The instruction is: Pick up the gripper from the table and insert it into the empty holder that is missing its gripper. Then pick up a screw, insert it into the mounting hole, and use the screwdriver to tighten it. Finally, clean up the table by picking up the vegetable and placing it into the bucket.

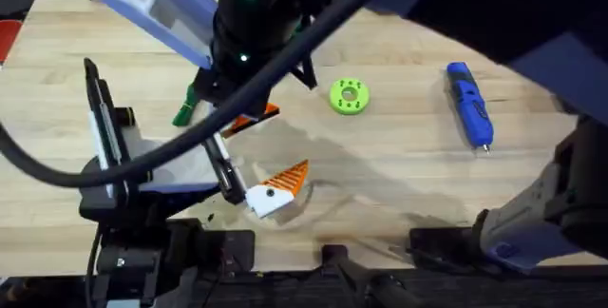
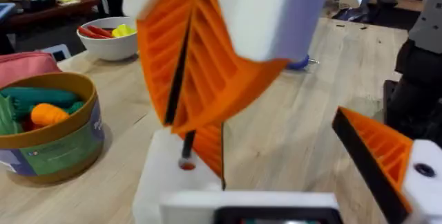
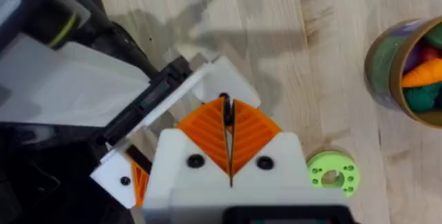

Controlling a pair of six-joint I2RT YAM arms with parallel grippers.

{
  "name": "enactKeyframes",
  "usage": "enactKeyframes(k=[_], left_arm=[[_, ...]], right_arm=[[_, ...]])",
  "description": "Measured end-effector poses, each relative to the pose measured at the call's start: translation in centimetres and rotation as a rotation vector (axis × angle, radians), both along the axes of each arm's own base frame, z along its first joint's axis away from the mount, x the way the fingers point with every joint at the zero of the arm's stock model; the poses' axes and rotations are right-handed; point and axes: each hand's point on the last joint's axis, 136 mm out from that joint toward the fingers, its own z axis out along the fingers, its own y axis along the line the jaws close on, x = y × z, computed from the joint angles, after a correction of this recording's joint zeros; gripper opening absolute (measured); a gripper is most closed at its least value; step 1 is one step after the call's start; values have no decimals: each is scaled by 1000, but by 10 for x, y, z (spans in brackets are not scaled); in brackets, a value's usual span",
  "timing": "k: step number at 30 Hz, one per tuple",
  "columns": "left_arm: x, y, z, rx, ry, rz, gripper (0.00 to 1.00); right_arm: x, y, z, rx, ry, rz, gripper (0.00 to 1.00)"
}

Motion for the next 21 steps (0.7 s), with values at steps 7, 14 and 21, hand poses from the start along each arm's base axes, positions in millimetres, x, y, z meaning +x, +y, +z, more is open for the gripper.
enactKeyframes(k=[7,14,21], left_arm=[[0,0,0,0,0,0,986],[0,0,0,0,0,0,985],[0,0,0,0,0,0,986]], right_arm=[[1,2,1,9,-5,0,5],[1,2,1,9,-5,0,5],[1,2,1,8,-5,0,5]])
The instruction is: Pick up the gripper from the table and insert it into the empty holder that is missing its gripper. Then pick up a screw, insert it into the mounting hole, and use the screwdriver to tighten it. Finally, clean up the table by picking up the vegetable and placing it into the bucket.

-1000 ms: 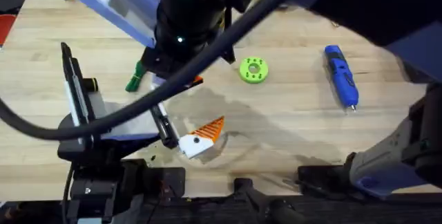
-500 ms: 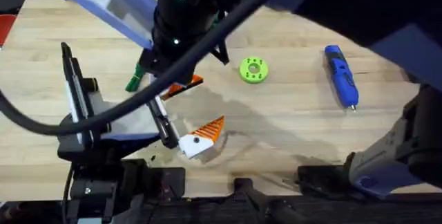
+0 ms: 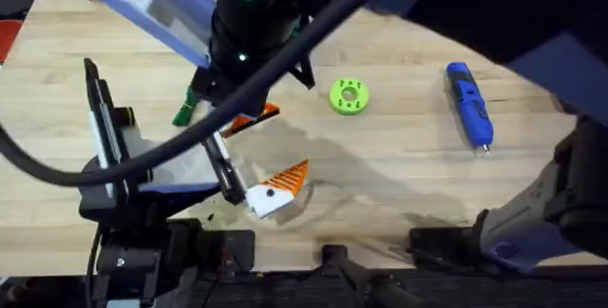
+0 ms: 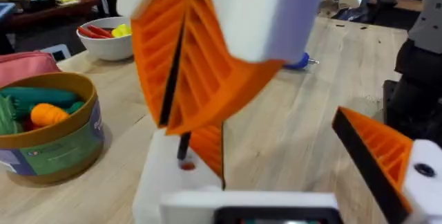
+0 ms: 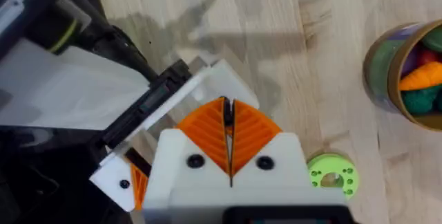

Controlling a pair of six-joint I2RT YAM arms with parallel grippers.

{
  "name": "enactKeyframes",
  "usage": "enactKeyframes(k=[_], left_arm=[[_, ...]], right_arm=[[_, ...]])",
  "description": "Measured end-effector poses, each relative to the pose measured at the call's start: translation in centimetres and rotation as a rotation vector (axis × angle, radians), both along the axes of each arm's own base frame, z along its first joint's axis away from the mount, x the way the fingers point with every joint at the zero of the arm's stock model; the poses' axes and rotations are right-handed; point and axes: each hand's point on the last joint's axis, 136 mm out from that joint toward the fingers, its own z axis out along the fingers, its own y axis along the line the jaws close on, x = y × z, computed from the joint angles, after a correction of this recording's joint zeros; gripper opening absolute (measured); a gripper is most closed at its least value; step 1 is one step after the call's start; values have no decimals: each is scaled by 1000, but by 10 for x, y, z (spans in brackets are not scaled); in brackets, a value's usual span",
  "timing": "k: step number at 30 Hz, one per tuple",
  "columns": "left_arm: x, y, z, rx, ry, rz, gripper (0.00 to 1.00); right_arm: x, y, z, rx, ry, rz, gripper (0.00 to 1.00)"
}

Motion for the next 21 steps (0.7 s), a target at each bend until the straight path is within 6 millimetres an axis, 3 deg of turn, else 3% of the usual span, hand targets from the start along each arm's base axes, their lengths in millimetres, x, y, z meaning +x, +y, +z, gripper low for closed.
enactKeyframes(k=[21], left_arm=[[0,0,0,-3,6,0,985]], right_arm=[[0,0,-9,-25,15,1,5]])
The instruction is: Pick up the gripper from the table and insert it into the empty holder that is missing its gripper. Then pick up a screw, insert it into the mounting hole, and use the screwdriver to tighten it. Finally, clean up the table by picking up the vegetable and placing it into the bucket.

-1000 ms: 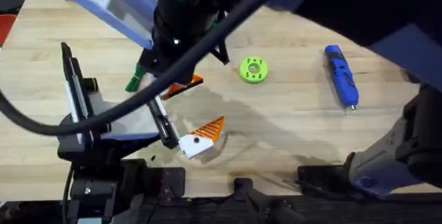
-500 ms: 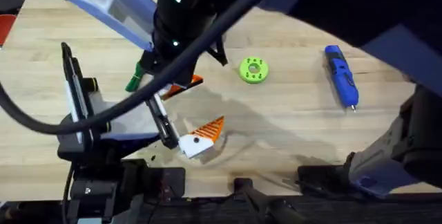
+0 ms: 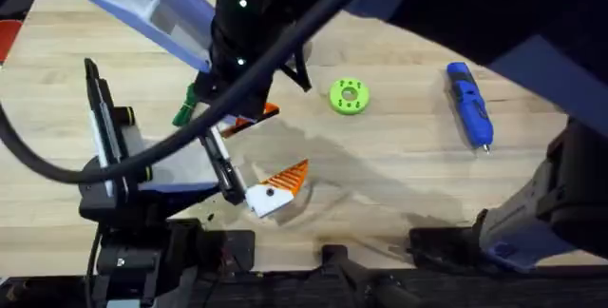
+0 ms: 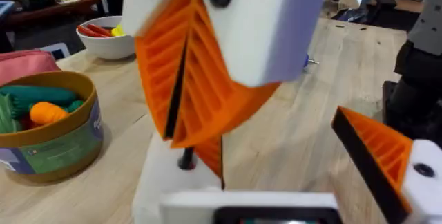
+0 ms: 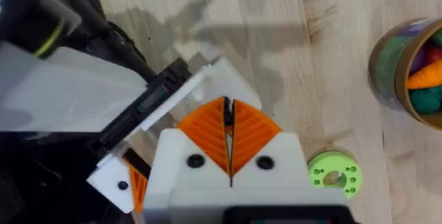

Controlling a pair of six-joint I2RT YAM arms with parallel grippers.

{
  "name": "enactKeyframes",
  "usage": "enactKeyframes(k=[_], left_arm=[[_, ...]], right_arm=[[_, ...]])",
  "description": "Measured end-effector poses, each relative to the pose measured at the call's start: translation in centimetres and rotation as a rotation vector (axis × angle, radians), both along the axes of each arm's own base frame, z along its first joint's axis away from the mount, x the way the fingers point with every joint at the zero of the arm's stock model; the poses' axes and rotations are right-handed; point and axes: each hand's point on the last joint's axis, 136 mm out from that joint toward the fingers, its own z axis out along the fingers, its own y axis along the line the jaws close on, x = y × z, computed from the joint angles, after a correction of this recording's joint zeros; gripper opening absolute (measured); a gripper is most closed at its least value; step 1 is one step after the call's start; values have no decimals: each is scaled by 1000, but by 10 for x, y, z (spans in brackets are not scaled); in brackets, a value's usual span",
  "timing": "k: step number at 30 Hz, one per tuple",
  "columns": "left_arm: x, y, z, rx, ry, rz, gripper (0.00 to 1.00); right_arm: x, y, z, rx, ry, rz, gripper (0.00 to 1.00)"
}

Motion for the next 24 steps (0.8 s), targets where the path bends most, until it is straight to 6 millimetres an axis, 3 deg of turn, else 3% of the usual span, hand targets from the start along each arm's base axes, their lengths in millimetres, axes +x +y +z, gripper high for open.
enactKeyframes(k=[14,24], left_arm=[[0,0,0,0,1,0,985],[0,0,0,-7,15,1,985]], right_arm=[[0,4,0,11,-6,4,5],[1,9,-11,-8,4,9,5]])
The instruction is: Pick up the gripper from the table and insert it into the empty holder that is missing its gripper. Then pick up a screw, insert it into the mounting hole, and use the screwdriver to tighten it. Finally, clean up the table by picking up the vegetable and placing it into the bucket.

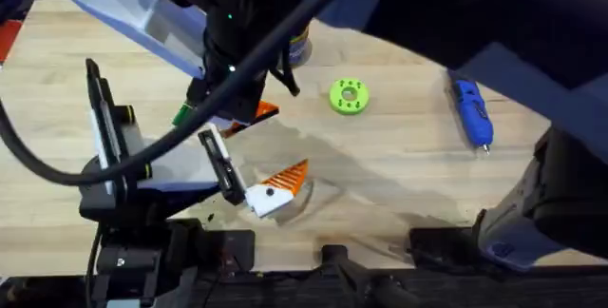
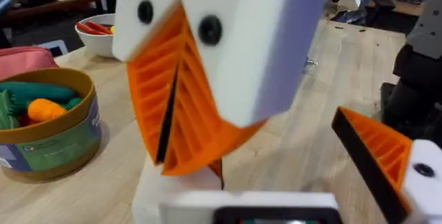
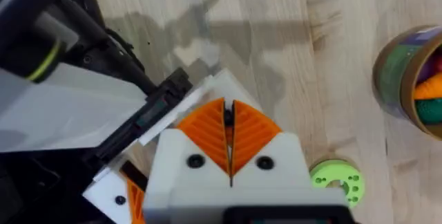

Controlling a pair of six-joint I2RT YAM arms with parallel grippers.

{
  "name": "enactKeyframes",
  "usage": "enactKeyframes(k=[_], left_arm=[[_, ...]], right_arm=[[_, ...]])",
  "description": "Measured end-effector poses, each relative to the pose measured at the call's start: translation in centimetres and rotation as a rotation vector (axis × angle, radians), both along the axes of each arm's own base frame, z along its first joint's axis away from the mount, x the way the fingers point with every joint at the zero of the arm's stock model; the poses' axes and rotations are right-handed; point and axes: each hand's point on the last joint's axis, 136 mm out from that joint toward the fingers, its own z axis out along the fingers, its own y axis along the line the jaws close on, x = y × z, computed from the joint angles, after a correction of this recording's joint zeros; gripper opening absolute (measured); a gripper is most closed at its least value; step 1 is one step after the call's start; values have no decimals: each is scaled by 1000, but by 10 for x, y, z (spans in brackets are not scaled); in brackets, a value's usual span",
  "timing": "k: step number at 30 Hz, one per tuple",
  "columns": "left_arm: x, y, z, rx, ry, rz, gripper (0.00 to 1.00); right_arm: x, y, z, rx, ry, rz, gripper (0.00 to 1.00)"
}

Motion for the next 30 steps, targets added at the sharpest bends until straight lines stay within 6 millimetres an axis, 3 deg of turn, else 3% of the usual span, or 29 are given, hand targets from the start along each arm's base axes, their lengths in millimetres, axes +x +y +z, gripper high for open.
enactKeyframes(k=[13,14,20,22,30], left_arm=[[0,0,0,0,0,0,985],[0,0,0,0,-1,0,985],[0,0,0,0,0,1,985],[0,0,0,0,0,1,985],[0,0,0,0,-1,0,985]], right_arm=[[0,0,0,0,0,0,5],[0,0,0,0,1,-2,65],[11,-7,1,-21,-36,-22,895],[15,-8,2,-20,-39,-30,936],[15,-9,3,-19,-42,-36,945]])
